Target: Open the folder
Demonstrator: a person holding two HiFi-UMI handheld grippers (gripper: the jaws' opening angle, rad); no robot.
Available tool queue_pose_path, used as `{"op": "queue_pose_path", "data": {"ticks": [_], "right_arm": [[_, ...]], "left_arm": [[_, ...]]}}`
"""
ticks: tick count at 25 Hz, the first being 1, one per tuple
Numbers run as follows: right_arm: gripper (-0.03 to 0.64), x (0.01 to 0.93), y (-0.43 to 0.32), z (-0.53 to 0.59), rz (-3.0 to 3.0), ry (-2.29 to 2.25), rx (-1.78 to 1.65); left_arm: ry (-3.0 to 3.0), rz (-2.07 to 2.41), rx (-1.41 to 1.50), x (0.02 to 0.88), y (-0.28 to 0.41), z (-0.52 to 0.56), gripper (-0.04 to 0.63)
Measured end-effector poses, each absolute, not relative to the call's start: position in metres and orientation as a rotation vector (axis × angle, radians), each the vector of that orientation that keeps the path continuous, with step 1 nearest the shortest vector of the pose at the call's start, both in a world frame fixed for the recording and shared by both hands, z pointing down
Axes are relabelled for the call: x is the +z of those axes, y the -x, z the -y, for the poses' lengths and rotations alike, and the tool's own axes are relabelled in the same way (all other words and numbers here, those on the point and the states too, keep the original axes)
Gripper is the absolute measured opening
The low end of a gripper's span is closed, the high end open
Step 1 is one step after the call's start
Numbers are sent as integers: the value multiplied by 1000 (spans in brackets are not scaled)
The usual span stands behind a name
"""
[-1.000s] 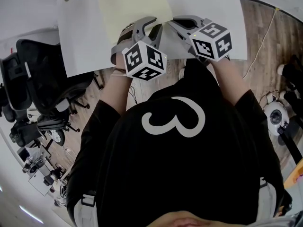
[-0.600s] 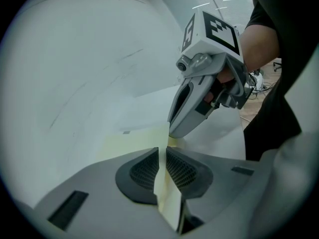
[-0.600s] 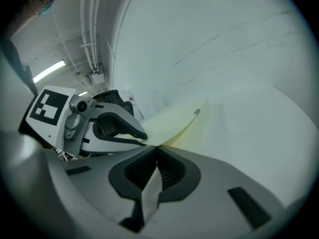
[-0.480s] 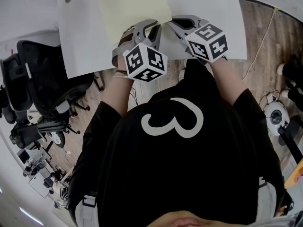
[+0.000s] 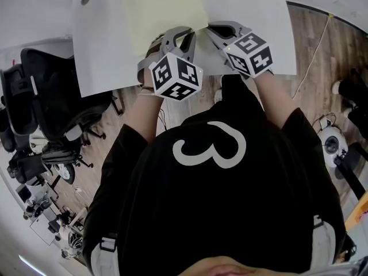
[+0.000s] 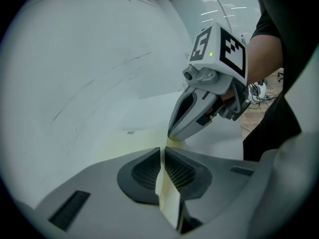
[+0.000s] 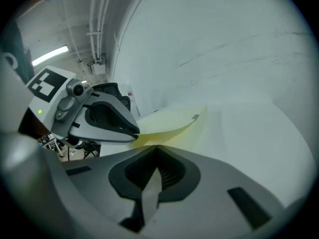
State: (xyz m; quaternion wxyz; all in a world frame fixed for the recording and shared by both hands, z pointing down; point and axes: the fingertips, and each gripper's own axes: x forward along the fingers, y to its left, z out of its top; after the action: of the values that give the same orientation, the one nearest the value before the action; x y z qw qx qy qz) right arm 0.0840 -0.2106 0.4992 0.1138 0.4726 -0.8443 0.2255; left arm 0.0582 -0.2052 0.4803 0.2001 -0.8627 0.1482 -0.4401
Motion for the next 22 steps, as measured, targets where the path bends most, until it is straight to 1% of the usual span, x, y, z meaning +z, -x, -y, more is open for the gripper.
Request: {"op": "queue_pose_path", "data": {"ticks": [14,22], "right_arm": [[23,501,-81,209,2411,-1323,609],[23,501,-78,211,2372,-1338,645]], "left_arm": [[2484,-444,-1186,468,-55,207,25],[2534,-451,-1176,462,-51,211,23]]}}
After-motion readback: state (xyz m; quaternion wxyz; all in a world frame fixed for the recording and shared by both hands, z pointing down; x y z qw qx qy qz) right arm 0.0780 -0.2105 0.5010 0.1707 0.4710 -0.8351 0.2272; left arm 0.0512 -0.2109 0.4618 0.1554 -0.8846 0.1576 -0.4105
